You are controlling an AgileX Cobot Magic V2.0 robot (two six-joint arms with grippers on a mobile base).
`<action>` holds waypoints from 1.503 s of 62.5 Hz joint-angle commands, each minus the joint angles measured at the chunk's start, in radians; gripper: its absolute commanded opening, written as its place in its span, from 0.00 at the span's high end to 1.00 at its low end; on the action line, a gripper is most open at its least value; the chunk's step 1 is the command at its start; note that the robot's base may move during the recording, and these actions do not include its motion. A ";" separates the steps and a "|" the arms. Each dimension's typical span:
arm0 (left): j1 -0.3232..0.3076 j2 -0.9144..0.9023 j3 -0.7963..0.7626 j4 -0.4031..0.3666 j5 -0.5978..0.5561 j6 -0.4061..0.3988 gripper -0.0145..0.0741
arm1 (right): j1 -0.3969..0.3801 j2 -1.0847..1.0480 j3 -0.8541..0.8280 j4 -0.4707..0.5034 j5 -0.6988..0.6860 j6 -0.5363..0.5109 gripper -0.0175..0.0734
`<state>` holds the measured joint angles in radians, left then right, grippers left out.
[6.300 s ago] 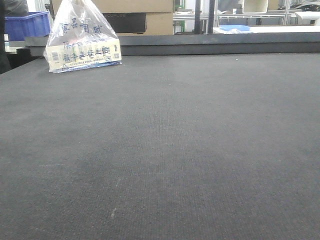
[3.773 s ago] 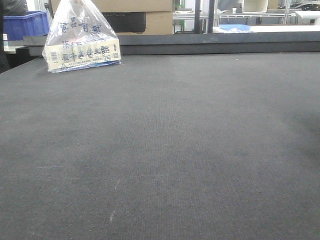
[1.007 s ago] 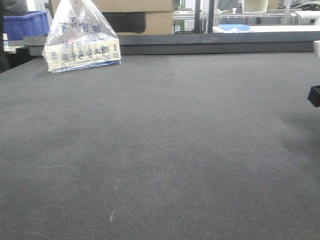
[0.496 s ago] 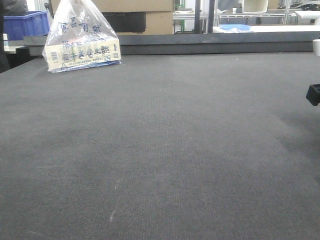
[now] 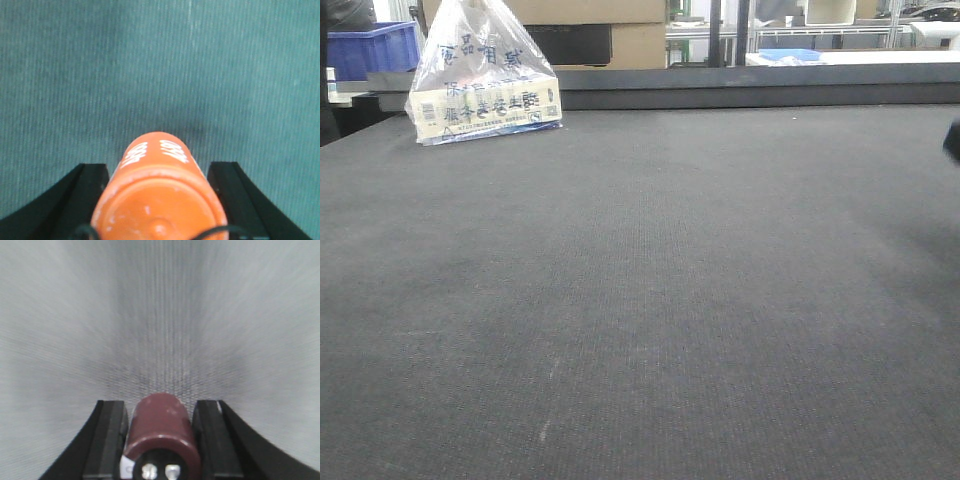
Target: Place cylindrical capacitor in blue bin on shelf
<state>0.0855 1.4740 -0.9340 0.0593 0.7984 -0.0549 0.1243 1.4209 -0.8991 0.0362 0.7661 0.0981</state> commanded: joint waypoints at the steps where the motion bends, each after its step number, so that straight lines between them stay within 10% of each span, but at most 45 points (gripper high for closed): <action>1: 0.001 -0.056 -0.003 -0.008 -0.002 0.038 0.96 | -0.004 -0.068 -0.007 0.003 -0.035 0.000 0.99; 15: 0.001 -0.235 0.043 -0.140 -0.110 0.211 0.96 | -0.004 -0.208 0.026 -0.002 -0.155 0.000 0.99; 38: 0.001 -0.686 0.299 -0.233 -0.445 0.211 0.96 | -0.004 -0.507 0.247 -0.027 -0.427 0.000 0.99; 68: 0.001 -1.194 0.326 -0.233 -0.451 0.211 0.96 | -0.004 -0.937 0.253 -0.065 -0.445 0.000 0.99; 94: 0.001 -1.291 0.326 -0.233 -0.444 0.211 0.96 | -0.004 -1.062 0.253 -0.067 -0.462 0.000 0.99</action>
<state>0.0863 0.1883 -0.6076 -0.1656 0.3676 0.1541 0.1243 0.3640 -0.6461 -0.0175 0.3303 0.1000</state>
